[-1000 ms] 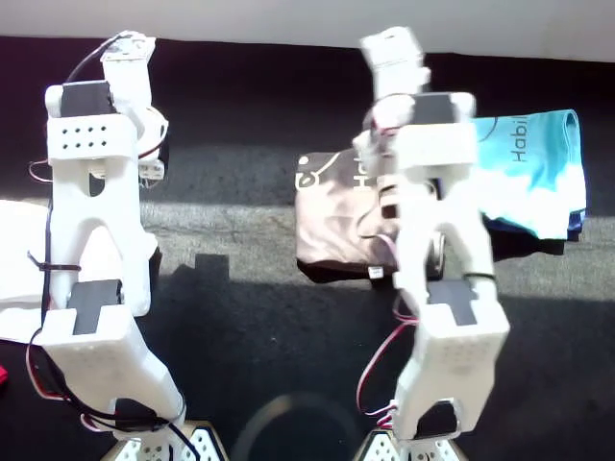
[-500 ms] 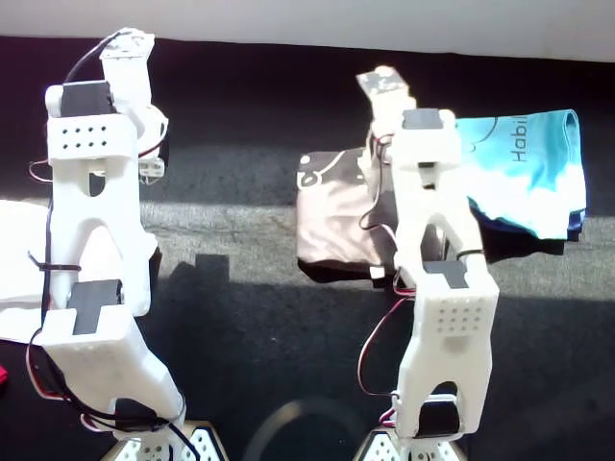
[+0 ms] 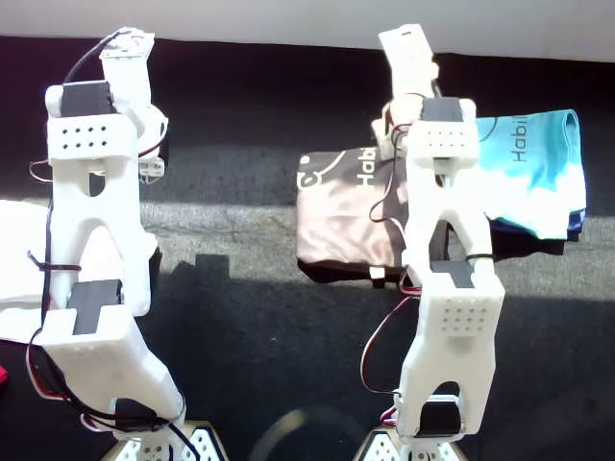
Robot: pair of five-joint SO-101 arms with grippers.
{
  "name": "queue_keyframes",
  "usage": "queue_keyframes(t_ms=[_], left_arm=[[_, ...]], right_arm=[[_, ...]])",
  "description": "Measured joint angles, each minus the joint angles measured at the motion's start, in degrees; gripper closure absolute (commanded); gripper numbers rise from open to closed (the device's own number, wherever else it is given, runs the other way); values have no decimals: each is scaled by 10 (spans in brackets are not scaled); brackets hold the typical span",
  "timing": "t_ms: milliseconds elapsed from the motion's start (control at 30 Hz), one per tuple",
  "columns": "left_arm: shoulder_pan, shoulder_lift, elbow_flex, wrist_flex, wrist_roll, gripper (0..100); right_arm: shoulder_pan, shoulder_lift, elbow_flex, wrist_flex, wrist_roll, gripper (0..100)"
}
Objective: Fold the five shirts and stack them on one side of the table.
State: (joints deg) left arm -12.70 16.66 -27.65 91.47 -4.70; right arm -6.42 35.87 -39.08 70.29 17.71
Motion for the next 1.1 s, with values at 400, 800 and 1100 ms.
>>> queue_keyframes(t_ms=[400,800,1100], left_arm=[[0,0,0,0,0,991],[0,0,0,0,0,991],[-4,0,0,0,-2,991]], right_arm=[[-3,42,-9,74,58,675],[-7,153,-19,36,58,676],[-8,197,-50,25,59,991]])
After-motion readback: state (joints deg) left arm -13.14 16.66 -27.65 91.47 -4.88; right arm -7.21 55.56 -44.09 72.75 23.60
